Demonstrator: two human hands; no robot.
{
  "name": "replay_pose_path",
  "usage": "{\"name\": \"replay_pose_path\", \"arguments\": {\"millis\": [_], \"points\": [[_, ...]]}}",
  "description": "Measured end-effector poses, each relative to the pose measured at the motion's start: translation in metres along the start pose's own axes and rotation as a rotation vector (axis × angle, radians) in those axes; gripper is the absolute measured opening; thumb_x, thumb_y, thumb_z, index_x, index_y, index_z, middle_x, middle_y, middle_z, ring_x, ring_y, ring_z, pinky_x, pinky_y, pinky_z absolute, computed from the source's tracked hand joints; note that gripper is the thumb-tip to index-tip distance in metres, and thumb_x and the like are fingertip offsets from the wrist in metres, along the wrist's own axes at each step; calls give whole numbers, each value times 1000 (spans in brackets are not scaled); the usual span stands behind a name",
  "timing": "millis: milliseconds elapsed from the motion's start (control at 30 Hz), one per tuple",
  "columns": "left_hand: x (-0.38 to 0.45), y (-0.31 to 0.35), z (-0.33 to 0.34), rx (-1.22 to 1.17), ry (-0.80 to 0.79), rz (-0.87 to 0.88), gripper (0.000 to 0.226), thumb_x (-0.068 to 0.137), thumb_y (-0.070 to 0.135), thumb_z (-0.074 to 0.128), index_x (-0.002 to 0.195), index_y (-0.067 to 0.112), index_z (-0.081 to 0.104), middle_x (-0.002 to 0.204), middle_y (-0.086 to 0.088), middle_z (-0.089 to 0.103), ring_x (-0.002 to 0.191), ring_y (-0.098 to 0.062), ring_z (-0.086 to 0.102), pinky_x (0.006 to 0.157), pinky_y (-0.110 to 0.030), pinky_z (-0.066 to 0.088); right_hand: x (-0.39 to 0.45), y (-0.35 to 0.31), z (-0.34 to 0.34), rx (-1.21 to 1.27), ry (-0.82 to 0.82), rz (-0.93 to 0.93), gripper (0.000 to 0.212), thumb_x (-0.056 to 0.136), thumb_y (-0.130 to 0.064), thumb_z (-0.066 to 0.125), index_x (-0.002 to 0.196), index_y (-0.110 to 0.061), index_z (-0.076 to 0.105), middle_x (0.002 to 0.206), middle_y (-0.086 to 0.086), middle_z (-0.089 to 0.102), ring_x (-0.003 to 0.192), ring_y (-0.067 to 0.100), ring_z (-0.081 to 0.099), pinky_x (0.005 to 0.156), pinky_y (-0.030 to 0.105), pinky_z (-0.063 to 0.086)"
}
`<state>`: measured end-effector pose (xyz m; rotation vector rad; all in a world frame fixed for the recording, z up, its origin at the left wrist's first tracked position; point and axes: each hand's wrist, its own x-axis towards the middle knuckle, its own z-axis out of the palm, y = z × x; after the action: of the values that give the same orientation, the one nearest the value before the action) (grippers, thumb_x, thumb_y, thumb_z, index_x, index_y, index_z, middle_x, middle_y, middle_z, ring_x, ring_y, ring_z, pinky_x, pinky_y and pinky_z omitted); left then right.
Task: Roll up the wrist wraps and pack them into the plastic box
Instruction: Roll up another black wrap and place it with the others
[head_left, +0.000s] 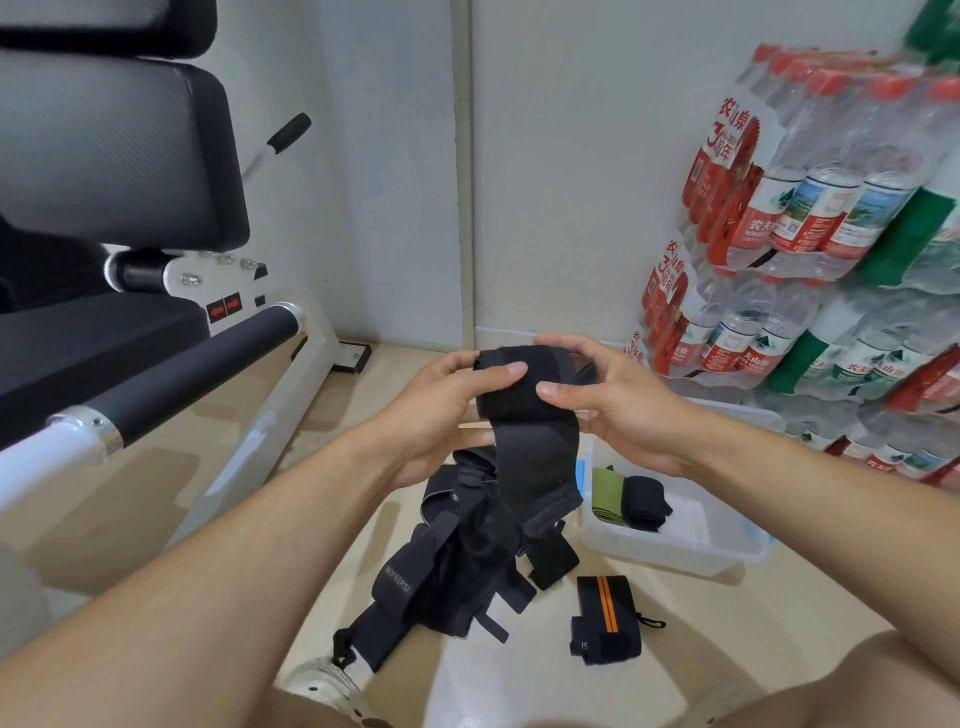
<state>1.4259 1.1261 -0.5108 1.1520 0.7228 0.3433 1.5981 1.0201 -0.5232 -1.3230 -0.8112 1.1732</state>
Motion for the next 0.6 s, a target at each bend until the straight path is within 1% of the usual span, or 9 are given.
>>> {"name": "replay_pose_path", "arguments": {"millis": [67, 167, 233, 300, 367, 433, 500, 533, 600], "points": [[-1, 1, 1, -2, -23, -35, 42, 90, 28, 74, 126, 8, 65, 118, -11, 74, 103, -30, 74, 92, -41, 60, -1, 1, 1, -64, 16, -35, 59, 89, -1, 73, 140, -27, 57, 135, 3, 61, 115, 20, 69, 95, 39, 59], [0, 3, 1, -22, -35, -25, 30, 93, 20, 71, 119, 7, 68, 115, -12, 75, 102, -29, 74, 88, -38, 61, 0, -1, 3, -138, 39, -50, 71, 87, -2, 75, 147, -32, 51, 141, -8, 54, 116, 2, 64, 93, 35, 59], [1, 3, 0, -34, -9, 0, 21, 92, 14, 71, 112, 9, 67, 111, -9, 76, 97, -25, 75, 79, -34, 63, 1, -1, 2, -118, 54, -23, 77, 87, -6, 76, 152, -33, 44, 147, -5, 49, 124, 10, 61, 97, 39, 58], [2, 2, 1, -39, 13, 27, 24, 93, 11, 70, 116, 9, 65, 108, -7, 76, 94, -22, 75, 75, -32, 61, 2, -1, 4, -42, 63, 19, 79, 91, -14, 74, 158, -29, 35, 148, -5, 48, 127, 18, 61, 99, 39, 56], [4, 0, 1, -28, 23, 41, 31, 95, 12, 68, 125, 8, 63, 114, -7, 75, 100, -21, 74, 79, -34, 60, 4, 0, 6, 36, 36, 61, 83, 93, -23, 73, 161, -25, 27, 149, -5, 51, 128, 19, 61, 105, 41, 52], [4, -1, 4, -12, 26, 49, 31, 98, 15, 64, 128, 11, 63, 115, -6, 76, 102, -19, 73, 82, -35, 58, 5, 2, 10, 101, 22, 84, 83, 94, -27, 72, 162, -21, 23, 150, 2, 55, 128, 20, 62, 111, 42, 48], [4, -2, 7, -21, 37, 53, 30, 100, 16, 60, 129, 14, 64, 112, -3, 77, 97, -13, 74, 78, -32, 58, 4, 3, 15, 165, 16, 107, 75, 98, -27, 67, 161, -19, 27, 147, 5, 58, 129, 21, 62, 111, 41, 48], [5, -3, 8, -31, 40, 54, 30, 100, 16, 58, 130, 14, 64, 112, -2, 77, 97, -13, 74, 76, -31, 58, 2, 3, 18, 167, 2, 107, 64, 100, -27, 64, 157, -19, 36, 144, 5, 61, 127, 20, 63, 109, 40, 50], [4, -4, 9, -54, 49, 47, 31, 101, 16, 56, 131, 13, 62, 113, -4, 76, 99, -14, 74, 76, -32, 58, -2, 0, 22, 141, -28, 98, 34, 104, -26, 57, 138, -22, 56, 132, 2, 69, 121, 17, 67, 97, 32, 57]]}}
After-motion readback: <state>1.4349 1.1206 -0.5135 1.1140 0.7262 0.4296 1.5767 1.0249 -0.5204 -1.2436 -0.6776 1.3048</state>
